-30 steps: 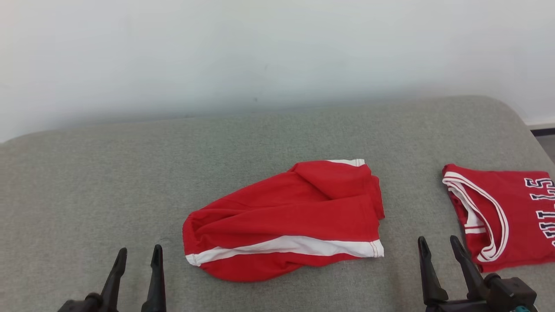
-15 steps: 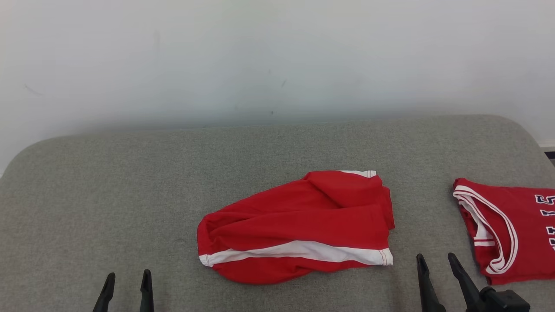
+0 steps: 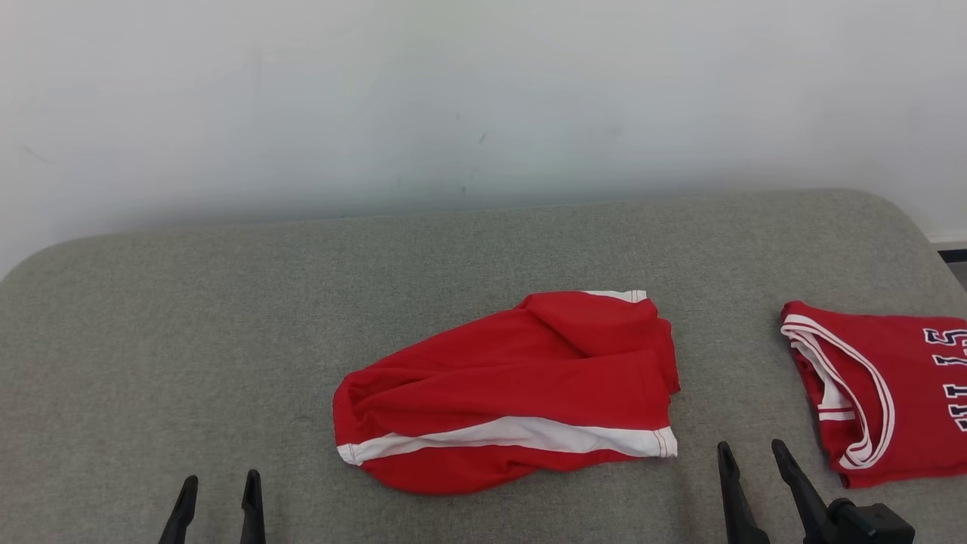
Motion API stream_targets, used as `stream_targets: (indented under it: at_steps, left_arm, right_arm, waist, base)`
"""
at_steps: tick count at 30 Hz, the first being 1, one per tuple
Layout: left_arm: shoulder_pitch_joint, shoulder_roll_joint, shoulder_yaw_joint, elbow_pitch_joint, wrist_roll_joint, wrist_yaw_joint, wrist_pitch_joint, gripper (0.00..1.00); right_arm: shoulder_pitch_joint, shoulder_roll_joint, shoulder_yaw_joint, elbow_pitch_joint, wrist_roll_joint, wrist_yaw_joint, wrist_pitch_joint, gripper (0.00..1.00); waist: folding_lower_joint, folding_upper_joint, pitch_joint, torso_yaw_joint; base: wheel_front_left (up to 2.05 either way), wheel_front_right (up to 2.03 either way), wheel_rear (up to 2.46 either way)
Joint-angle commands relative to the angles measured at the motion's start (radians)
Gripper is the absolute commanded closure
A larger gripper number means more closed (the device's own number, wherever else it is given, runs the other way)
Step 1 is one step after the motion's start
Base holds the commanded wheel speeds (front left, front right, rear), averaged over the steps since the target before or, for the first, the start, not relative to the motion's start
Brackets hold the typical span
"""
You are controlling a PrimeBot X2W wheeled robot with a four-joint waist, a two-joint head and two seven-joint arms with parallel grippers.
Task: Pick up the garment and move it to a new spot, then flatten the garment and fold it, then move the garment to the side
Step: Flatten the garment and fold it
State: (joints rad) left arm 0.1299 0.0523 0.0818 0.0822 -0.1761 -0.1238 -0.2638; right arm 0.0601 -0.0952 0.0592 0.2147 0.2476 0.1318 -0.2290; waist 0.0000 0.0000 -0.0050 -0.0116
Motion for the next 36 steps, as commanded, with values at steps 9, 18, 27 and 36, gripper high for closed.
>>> stream_targets:
  at_steps: [9, 18, 27, 36]
  left_arm:
    - [-0.031, -0.002, -0.028, 0.070, -0.002, -0.006, 0.000, 0.00]
    - [-0.211, 0.005, -0.165, 0.350, -0.008, -0.005, 0.000, 0.00]
    - [-0.389, 0.020, -0.255, 0.551, -0.063, -0.005, 0.000, 0.00]
    - [-0.404, 0.035, -0.273, 0.574, -0.100, -0.005, 0.000, 0.00]
  right_arm:
    - [-0.037, -0.016, 0.050, 0.030, 0.016, -0.002, 0.056, 0.00]
    - [-0.196, -0.045, 0.147, 0.170, 0.027, -0.002, 0.224, 0.00]
    - [-0.317, -0.059, 0.233, 0.294, 0.066, -0.002, 0.225, 0.00]
    - [-0.351, -0.073, 0.296, 0.343, 0.106, -0.002, 0.193, 0.00]
  waist:
    - [0.0000, 0.0000, 0.006, 0.000]
    - [0.0000, 0.0000, 0.056, -0.003]
    - [0.0000, 0.0000, 0.109, -0.011]
    - [0.0000, 0.0000, 0.117, -0.017]
  base:
    - [0.00, 0.00, 0.00]
    - [0.00, 0.00, 0.00]
    - [0.00, 0.00, 0.00]
    - [0.00, 0.00, 0.00]
